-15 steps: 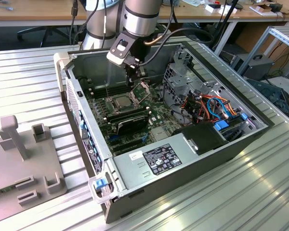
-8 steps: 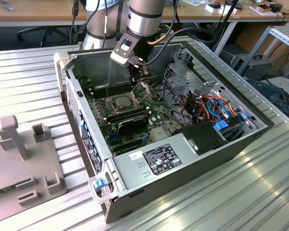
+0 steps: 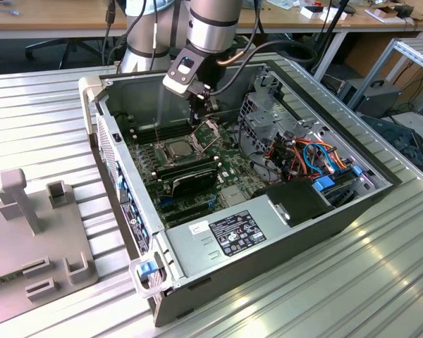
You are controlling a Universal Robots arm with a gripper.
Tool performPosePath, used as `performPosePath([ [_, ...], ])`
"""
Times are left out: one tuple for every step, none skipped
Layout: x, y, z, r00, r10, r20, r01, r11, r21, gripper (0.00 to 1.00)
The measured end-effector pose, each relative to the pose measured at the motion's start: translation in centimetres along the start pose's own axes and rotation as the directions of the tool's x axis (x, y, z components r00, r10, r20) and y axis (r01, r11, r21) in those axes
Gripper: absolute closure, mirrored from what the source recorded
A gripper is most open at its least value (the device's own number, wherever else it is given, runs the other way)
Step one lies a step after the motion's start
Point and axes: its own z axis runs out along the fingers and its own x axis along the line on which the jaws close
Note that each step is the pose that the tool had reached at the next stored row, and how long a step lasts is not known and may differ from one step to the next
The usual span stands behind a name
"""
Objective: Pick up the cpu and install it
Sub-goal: 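Close the cpu cover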
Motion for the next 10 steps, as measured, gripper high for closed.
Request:
performPosePath([
  [0.00, 0.09, 0.00, 1.0000, 0.000, 0.0000, 0.000, 1.0000, 0.0000, 0.89],
  [0.00, 0.24, 0.01, 1.0000, 0.000, 0.0000, 0.000, 1.0000, 0.0000, 0.89],
  [-0.01, 0.46, 0.02, 1.0000, 0.000, 0.0000, 0.000, 1.0000, 0.0000, 0.89],
  [-0.01, 0.71, 0.03, 1.0000, 0.000, 0.0000, 0.000, 1.0000, 0.0000, 0.89],
  [-0.01, 0.77, 0.03, 1.0000, 0.000, 0.0000, 0.000, 1.0000, 0.0000, 0.89],
  [-0.01, 0.78, 0.03, 1.0000, 0.000, 0.0001, 0.000, 1.0000, 0.0000, 0.89],
  [-0.01, 0.78, 0.03, 1.0000, 0.000, 0.0000, 0.000, 1.0000, 0.0000, 0.89],
  [-0.01, 0.79, 0.03, 1.0000, 0.000, 0.0000, 0.000, 1.0000, 0.0000, 0.89],
  [-0.01, 0.83, 0.03, 1.0000, 0.000, 0.0000, 0.000, 1.0000, 0.0000, 0.89],
  [-0.01, 0.83, 0.03, 1.0000, 0.000, 0.0001, 0.000, 1.0000, 0.0000, 0.89],
])
